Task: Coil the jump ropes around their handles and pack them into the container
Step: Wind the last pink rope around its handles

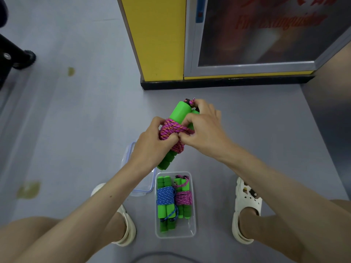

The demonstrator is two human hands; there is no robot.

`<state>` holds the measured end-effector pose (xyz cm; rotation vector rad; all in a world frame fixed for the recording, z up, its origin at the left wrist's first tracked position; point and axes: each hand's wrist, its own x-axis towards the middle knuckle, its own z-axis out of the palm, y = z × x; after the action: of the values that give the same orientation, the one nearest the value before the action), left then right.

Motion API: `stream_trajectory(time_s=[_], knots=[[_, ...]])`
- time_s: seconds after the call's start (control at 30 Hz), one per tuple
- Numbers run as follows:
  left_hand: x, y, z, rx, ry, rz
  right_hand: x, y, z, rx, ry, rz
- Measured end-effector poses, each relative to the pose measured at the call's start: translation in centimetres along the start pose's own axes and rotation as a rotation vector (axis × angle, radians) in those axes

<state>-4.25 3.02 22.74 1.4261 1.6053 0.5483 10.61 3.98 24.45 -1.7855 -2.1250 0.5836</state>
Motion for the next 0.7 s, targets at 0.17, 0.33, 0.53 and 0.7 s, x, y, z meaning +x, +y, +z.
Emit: stream_trajectory(time_s=[0.17, 0.33, 0.53, 0.7], knots=[[-0.4, -0.3, 0.2, 0.005, -0.032, -0.027, 0.2, 0.3, -0.1, -0.097, -0.104, -0.036], [-0.5, -0.2, 0.3, 0.047, -0.039, -0.019, -0.3, 0.2, 0.7, -0.237, 0.023, -0.070], [-0.1, 0.6, 0.3, 0.019, -0.012, -0.005, -0.7, -0.3, 1.1, -0.167, 0.172, 0.097], [-0.1, 0.8, 0.4, -0.035, -0.048, -0.039, -0.6, 0.1, 1.3, 0.169, 0.099, 0.268]])
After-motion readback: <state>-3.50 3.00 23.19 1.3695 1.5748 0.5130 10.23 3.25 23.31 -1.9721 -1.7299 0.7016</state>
